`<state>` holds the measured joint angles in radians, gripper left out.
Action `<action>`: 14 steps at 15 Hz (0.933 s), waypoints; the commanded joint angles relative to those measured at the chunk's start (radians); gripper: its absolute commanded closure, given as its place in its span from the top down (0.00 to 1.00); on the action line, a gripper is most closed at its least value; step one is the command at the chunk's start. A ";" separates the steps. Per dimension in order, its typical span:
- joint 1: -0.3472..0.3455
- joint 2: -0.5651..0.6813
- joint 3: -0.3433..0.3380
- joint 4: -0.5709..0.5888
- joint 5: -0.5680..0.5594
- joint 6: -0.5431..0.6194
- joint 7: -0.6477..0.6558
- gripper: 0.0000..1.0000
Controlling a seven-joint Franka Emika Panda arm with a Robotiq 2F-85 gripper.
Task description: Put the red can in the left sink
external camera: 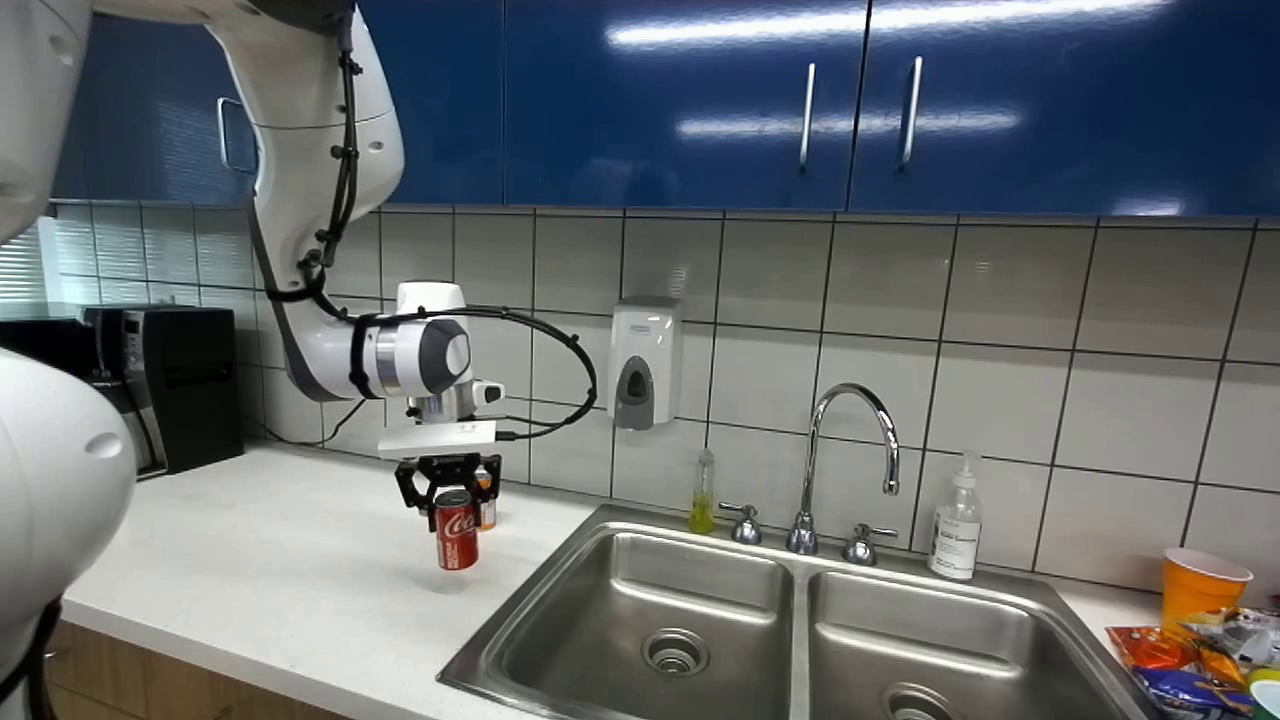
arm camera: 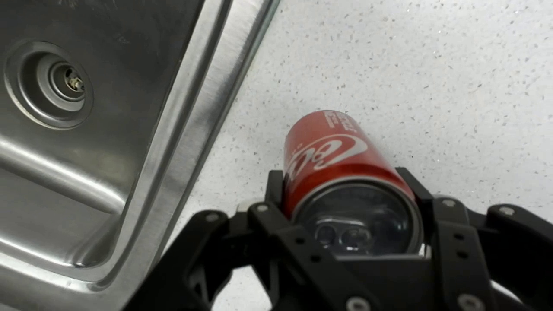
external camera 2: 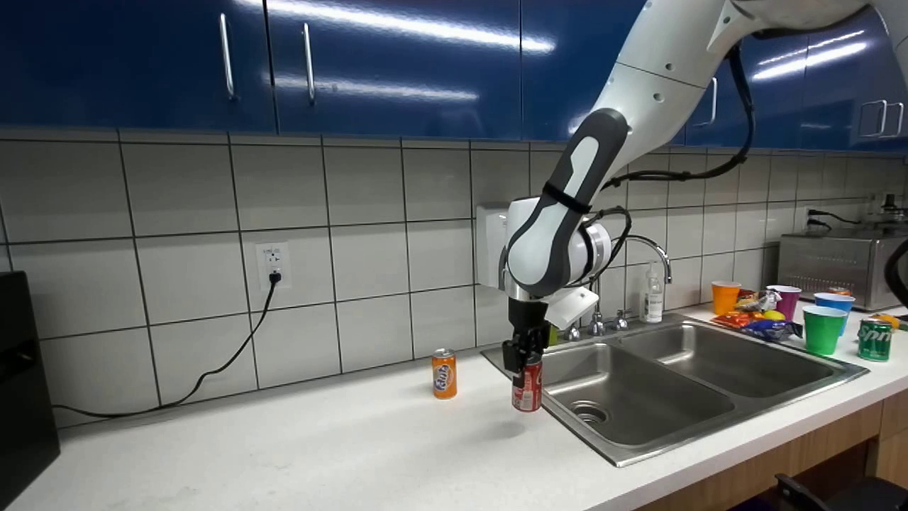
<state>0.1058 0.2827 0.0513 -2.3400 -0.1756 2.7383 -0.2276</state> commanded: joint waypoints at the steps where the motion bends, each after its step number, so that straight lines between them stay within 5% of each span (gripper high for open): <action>1: -0.021 -0.093 0.026 -0.030 0.019 -0.071 -0.010 0.38; 14: -0.019 -0.250 0.027 -0.076 0.070 -0.230 -0.020 0.38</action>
<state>0.1025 0.1030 0.0673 -2.3862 -0.1312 2.5606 -0.2288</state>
